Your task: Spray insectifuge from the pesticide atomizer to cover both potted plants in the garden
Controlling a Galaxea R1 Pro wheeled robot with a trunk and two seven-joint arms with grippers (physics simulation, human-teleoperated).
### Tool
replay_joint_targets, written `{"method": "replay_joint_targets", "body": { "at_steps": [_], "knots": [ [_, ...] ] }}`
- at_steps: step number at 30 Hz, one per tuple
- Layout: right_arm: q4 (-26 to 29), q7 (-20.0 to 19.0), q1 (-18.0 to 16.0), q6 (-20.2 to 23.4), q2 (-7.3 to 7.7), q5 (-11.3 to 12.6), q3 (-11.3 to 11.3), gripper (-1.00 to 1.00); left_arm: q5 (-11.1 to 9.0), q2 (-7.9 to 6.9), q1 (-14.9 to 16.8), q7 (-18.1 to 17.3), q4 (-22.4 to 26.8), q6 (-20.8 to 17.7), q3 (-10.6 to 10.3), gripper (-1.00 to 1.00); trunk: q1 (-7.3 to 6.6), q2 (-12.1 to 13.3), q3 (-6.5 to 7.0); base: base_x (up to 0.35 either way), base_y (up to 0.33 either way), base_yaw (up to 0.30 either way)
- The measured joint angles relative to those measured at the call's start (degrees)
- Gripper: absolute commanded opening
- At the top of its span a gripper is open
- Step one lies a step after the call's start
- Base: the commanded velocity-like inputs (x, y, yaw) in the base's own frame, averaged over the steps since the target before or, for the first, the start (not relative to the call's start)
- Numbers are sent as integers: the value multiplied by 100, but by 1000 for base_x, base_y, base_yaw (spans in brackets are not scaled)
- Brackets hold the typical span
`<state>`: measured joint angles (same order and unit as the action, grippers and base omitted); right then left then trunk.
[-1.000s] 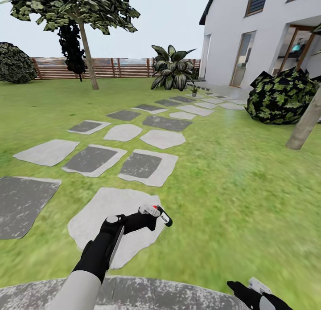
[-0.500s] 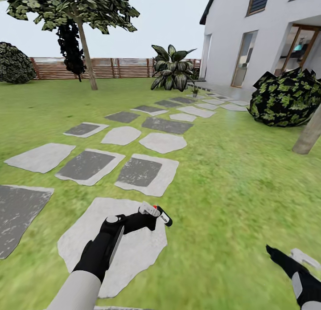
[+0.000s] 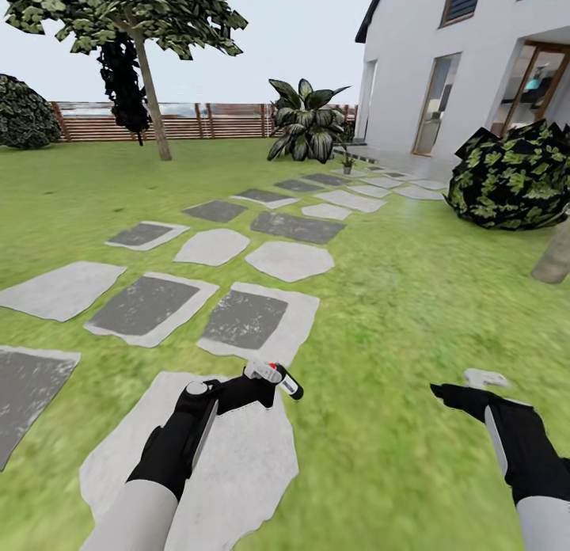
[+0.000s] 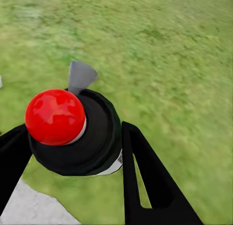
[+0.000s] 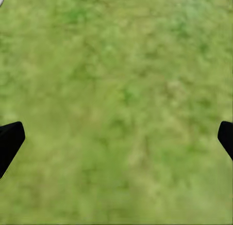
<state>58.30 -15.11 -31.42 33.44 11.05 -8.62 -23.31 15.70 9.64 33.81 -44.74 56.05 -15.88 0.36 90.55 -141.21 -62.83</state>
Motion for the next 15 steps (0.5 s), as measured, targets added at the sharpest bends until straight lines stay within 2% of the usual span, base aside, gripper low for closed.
{"method": "replay_joint_targets", "body": {
  "at_steps": [5, 15],
  "knots": [
    [6, -3, -1, 236, 16, 32, 52, 100, -1, 2, 1, -5, -5, -1, -12, -100, 0, 0, 0, 339, 0, 0],
    [25, -3, -1, 296, 4, -3, 86, 100, -22, -4, -7, -8, -8, -21, -10, -100, 0, 0, 0, 339, 0, 0]
  ]
}}
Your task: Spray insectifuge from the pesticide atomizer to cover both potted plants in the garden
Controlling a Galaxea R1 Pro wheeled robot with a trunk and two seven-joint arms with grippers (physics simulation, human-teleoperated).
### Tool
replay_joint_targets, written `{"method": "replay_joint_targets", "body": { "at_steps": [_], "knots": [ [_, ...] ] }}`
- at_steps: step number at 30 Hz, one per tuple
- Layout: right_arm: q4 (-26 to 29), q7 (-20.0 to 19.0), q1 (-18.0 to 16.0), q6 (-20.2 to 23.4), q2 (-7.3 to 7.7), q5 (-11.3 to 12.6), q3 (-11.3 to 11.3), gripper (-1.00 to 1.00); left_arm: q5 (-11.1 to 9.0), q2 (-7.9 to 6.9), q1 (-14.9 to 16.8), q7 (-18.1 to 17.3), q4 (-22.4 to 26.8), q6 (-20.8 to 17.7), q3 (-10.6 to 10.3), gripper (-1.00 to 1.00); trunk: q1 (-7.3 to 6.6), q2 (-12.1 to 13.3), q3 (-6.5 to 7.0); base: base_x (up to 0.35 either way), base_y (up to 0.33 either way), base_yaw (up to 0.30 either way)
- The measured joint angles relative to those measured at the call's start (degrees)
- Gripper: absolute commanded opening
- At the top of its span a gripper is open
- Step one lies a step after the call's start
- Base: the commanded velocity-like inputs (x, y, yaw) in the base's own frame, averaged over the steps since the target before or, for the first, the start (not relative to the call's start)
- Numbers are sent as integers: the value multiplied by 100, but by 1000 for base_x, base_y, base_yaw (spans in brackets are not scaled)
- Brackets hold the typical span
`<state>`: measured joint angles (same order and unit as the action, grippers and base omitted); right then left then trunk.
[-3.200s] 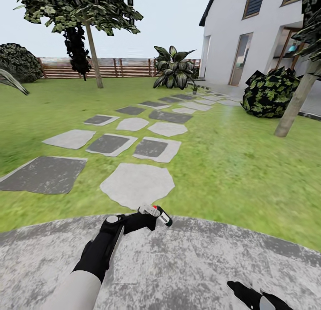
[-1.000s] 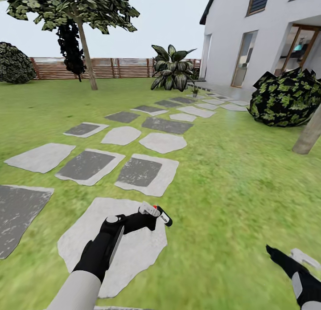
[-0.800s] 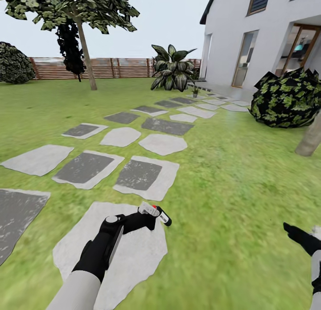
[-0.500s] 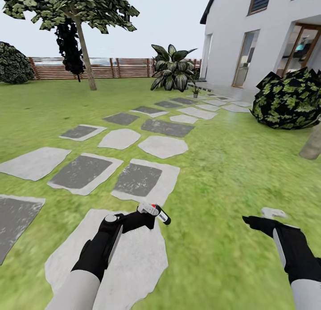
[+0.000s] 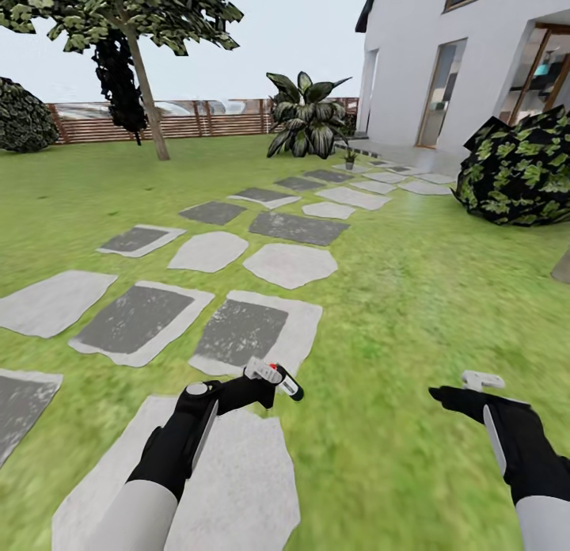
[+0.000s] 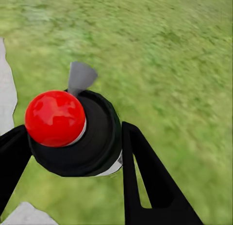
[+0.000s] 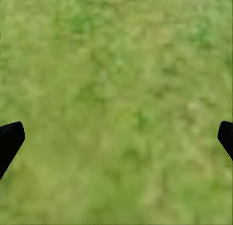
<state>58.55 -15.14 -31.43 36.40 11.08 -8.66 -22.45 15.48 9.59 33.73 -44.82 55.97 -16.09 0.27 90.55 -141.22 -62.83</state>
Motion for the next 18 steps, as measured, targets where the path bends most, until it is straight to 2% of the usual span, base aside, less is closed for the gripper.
{"method": "replay_joint_targets", "body": {
  "at_steps": [3, 5, 8, 18],
  "knots": [
    [14, 0, 0, 254, 4, 1, -20, 100, 0, 2, 0, 0, -1, -5, 1, -100, 0, 0, 0, 339, 0, 0],
    [61, 1, 2, 657, 19, 27, -31, 100, 12, -2, -1, 2, -3, -3, 1, -100, 19, 1, 0, 339, 0, 0],
    [445, -2, 0, 996, 26, 32, -39, 100, 0, 1, -1, 1, -2, -6, 1, -100, 0, 0, 0, 339, -23, 0],
    [687, 3, 2, 1096, 12, -11, -22, 100, -6, 1, -2, 2, -9, -4, -1, -100, 0, 0, 0, 330, -138, 0]
  ]
}}
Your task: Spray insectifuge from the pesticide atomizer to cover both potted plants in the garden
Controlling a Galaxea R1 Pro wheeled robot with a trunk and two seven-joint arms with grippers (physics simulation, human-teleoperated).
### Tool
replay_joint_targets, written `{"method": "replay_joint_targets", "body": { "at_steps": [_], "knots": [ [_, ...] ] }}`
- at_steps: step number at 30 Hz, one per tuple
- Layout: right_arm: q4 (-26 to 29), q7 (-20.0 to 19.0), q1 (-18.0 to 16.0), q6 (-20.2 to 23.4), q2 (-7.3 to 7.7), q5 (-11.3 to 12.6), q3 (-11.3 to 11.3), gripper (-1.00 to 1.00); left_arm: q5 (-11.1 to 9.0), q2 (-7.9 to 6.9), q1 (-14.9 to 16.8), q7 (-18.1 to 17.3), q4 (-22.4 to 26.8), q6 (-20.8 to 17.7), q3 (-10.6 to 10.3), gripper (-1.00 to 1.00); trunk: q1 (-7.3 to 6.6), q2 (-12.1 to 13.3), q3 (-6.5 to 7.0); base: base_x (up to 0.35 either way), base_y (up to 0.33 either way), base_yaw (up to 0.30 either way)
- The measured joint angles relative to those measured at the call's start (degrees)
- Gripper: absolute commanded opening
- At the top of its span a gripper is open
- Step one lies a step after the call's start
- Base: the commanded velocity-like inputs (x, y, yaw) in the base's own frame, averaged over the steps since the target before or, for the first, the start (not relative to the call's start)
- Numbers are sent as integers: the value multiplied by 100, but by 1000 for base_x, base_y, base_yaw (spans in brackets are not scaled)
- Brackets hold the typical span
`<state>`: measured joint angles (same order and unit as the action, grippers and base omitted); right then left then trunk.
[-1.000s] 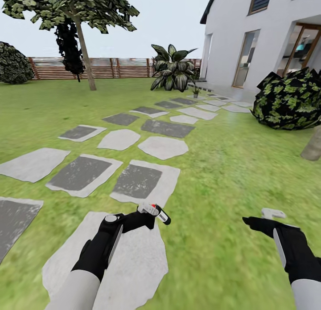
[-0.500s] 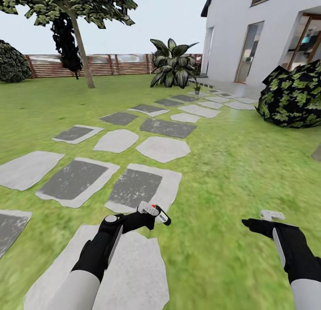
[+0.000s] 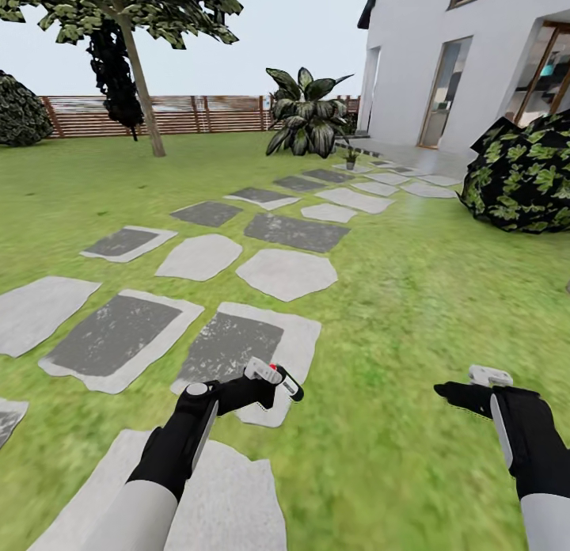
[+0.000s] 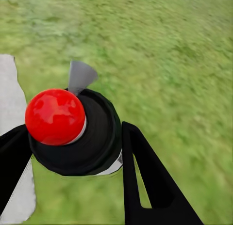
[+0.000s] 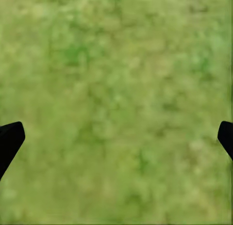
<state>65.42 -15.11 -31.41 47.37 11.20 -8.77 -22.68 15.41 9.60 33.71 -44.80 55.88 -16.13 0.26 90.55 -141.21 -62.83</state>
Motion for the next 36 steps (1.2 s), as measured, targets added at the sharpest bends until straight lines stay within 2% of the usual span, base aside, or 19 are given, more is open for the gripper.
{"method": "replay_joint_targets", "body": {
  "at_steps": [23, 36],
  "knots": [
    [-7, 9, -2, 0, -3, -3, -2, 100, 0, 3, -6, 0, -6, -1, -6, -100, 0, 0, 0, 311, -199, 0],
    [-14, 15, -1, -8, -3, -12, 14, 100, 0, 3, -1, -1, -8, -3, -2, -100, 0, 0, 0, 333, -34, 0]
  ]
}}
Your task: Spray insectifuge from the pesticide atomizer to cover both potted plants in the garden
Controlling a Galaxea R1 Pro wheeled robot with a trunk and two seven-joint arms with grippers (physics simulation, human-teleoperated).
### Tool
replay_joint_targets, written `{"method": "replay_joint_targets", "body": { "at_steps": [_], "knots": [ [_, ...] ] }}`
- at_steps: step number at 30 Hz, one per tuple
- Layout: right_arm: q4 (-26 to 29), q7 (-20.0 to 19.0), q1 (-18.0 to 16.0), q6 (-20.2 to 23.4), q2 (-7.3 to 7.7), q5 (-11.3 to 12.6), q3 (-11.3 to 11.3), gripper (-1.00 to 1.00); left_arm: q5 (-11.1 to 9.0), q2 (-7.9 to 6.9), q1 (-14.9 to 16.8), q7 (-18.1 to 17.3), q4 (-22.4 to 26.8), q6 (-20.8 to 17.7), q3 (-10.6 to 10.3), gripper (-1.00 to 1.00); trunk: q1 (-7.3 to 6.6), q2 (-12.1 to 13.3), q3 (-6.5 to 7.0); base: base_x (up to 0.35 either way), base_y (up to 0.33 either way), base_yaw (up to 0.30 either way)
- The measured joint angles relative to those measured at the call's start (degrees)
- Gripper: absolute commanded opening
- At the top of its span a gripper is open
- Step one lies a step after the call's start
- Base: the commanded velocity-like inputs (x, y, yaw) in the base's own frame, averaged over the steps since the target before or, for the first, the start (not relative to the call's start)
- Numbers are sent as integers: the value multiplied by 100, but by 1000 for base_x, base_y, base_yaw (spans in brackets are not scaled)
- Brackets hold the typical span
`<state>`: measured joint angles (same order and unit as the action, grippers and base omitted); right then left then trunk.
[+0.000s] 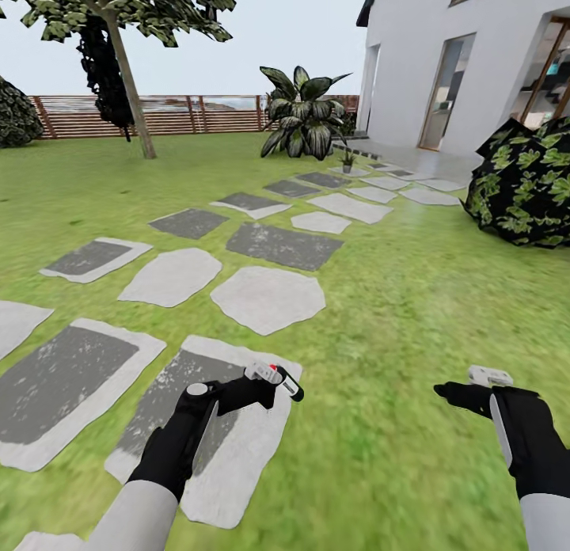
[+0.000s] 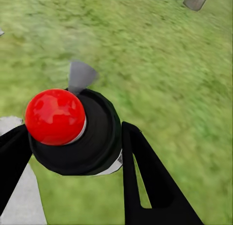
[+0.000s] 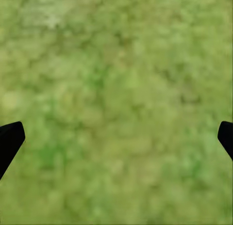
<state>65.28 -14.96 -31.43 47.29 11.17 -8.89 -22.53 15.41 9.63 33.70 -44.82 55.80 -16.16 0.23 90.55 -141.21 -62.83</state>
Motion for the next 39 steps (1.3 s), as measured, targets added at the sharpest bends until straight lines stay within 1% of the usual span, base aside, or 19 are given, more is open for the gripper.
{"method": "replay_joint_targets", "body": {
  "at_steps": [39],
  "knots": [
    [5, 2, 0, 2, 0, -1, 2, 100, -9, 1, 1, -1, 0, -1, -4, -100, 0, 0, 0, 338, 0, 0]
  ]
}}
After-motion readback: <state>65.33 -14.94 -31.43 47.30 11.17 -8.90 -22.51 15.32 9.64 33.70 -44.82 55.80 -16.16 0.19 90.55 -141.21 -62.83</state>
